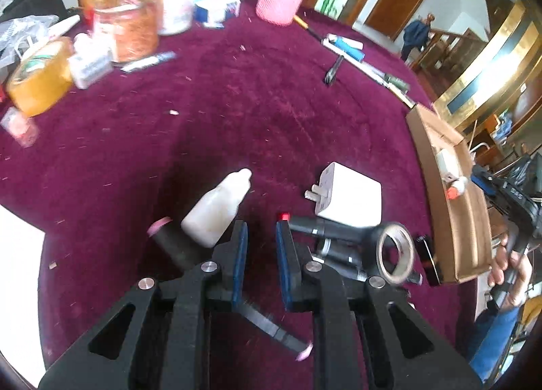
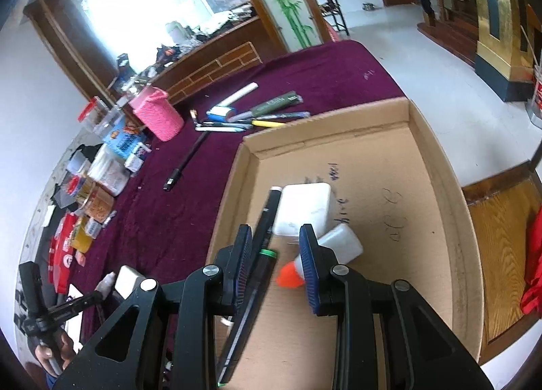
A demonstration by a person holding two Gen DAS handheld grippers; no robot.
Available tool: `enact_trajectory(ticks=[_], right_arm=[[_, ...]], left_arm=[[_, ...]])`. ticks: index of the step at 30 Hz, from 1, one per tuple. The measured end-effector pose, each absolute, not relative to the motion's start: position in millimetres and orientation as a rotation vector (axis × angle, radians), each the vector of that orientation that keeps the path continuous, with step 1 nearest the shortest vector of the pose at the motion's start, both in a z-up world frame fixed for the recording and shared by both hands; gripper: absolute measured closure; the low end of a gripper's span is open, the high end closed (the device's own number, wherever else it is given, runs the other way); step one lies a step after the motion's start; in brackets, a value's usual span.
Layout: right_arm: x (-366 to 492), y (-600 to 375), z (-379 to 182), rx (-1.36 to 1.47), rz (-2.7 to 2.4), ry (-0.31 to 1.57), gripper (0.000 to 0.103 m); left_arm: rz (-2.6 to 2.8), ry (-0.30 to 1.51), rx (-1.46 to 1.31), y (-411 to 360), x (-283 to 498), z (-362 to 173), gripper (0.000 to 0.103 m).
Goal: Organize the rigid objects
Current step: 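Grasp a black marker with the left tool while the right grasps the black lipstick tube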
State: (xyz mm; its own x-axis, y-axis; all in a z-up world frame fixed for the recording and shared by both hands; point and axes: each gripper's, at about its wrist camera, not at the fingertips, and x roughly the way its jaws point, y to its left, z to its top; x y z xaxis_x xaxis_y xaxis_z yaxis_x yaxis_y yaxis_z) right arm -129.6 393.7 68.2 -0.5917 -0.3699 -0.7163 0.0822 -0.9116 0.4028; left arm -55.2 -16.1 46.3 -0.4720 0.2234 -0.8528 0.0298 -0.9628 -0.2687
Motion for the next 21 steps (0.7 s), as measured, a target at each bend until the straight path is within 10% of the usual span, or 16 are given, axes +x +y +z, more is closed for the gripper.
enact_trajectory(ticks=[2, 6, 17, 21], right_arm=[[-126, 389, 74, 1.22, -2.552, -0.458, 0.077], [-119, 379, 84, 1.142, -2.521, -0.448, 0.064], [-113, 360, 87, 1.101, -2.486, -0.407, 0.063], [-110, 359, 90, 1.087, -2.479, -0.4, 0.063]], left_arm=[[2.609, -0.393, -1.518, -28, -41, 55, 0.088], [2.616, -0.547, -1.528, -47, -23, 51, 0.054], [2.612, -0.46, -1.695, -14, -37, 21, 0.055], [2.702, -0.285, -1.68, -4, -35, 17, 0.072]])
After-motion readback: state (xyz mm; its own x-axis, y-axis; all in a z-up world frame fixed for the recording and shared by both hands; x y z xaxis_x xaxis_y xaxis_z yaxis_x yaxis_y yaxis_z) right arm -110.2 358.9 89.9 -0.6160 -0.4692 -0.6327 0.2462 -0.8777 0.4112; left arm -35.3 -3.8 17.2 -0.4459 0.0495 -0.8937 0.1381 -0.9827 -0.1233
